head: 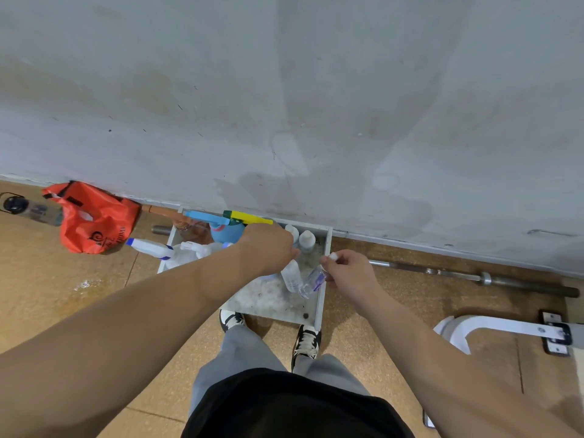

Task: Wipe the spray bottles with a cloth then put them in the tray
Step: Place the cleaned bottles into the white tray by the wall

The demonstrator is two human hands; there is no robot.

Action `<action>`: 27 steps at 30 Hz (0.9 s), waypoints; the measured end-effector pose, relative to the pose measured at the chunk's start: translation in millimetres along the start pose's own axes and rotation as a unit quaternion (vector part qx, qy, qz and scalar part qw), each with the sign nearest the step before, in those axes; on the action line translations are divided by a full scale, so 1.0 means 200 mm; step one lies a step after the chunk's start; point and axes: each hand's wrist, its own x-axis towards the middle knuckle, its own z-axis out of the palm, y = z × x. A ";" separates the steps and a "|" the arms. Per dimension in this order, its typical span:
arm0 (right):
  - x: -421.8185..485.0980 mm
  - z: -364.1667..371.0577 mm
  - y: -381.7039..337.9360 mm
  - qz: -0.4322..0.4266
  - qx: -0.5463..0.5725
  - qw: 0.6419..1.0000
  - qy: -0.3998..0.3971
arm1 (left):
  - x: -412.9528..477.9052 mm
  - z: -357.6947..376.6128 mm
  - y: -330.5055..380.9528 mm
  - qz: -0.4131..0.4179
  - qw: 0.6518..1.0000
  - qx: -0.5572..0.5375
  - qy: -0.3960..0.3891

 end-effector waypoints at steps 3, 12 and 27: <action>0.00 0.01 0.01 0.006 0.006 1.000 0.006 | 0.01 0.01 0.00 -0.004 1.000 -0.005 -0.030; 0.04 0.02 0.02 -0.002 0.004 1.000 0.014 | -0.01 0.05 -0.02 -0.011 0.991 -0.134 -0.002; 0.08 0.05 0.05 0.008 -0.001 1.000 0.008 | 0.02 0.10 -0.03 -0.035 0.980 -0.194 0.000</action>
